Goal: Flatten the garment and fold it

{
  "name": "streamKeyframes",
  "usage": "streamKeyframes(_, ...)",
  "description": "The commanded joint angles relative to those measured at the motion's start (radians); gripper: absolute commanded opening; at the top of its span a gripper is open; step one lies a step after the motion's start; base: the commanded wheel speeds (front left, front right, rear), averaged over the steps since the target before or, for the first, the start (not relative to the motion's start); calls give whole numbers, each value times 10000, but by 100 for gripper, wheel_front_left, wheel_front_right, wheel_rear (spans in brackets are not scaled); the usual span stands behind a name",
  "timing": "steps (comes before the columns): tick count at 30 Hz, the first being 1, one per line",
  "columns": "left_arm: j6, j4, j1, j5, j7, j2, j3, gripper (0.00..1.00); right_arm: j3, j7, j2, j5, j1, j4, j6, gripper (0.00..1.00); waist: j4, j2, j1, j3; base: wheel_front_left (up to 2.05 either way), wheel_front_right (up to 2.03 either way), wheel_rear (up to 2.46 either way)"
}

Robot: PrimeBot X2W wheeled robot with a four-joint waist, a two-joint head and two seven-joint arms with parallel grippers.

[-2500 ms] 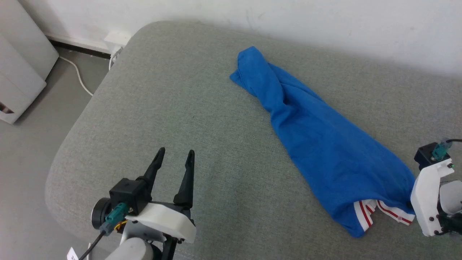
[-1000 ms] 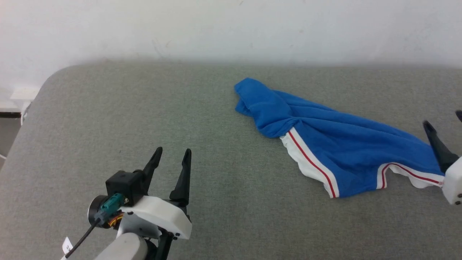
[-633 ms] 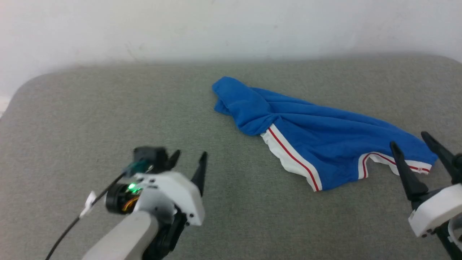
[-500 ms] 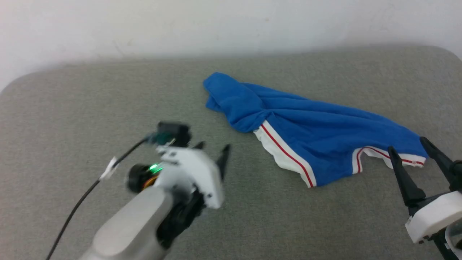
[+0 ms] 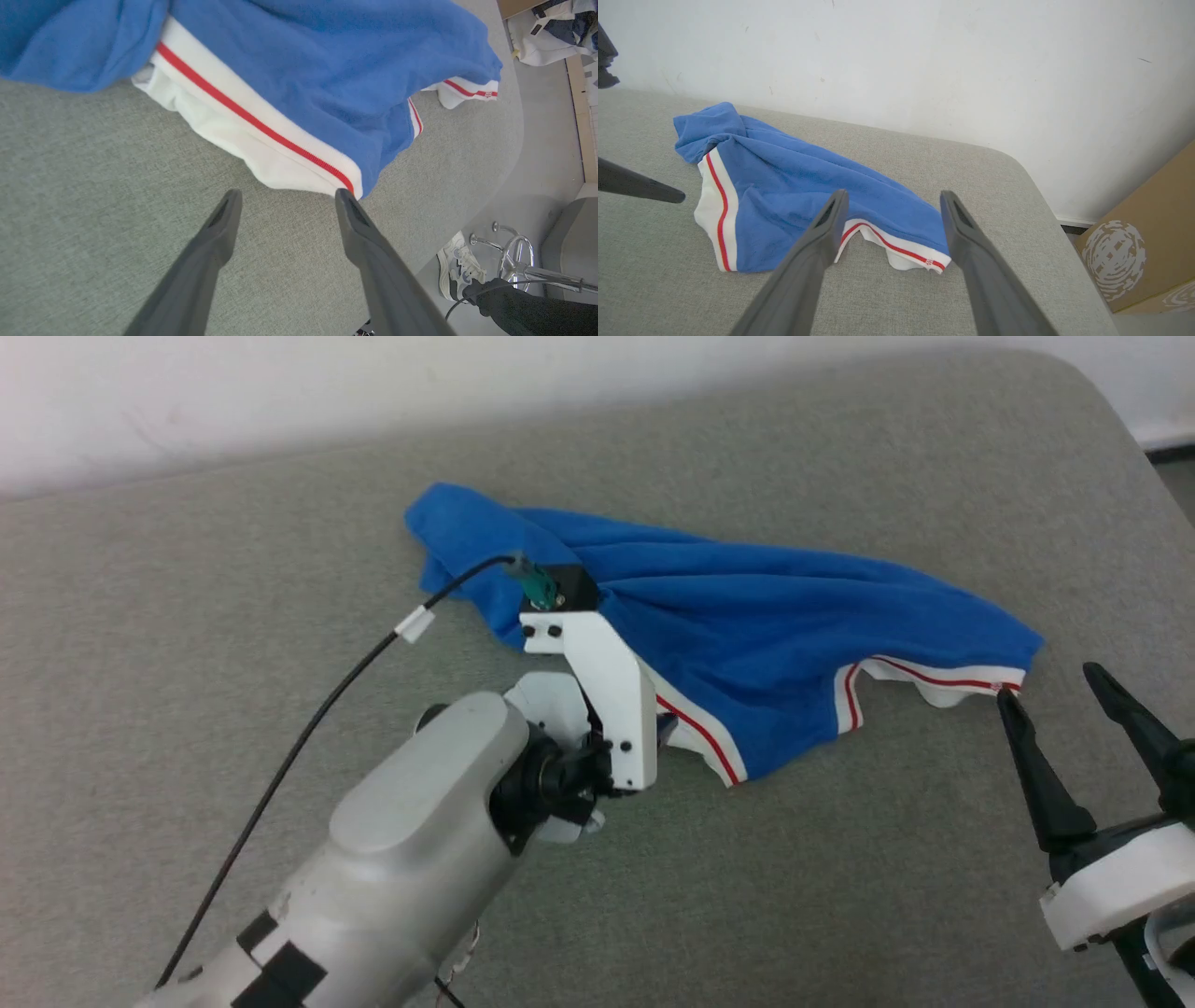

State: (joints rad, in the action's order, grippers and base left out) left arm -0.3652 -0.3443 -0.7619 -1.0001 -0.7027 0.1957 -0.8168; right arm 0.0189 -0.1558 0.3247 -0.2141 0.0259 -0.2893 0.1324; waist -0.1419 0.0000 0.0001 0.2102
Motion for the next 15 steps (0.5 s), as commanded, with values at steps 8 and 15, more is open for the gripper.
streamKeyframes(8, -29, -1365, -783, 347, 10, -154, -174, 100, -101, 302, -261, 140, -337, 16, -17, 100, -662, 0, -1, 853, 0, 0, 0)
streamKeyframes(15, 513, -1781, -683, 175, -336, -281, -456, 0, 82, 396, -316, 174, -421, -2, -17, 100, -589, 0, -1, 1031, 0, 0, 0)
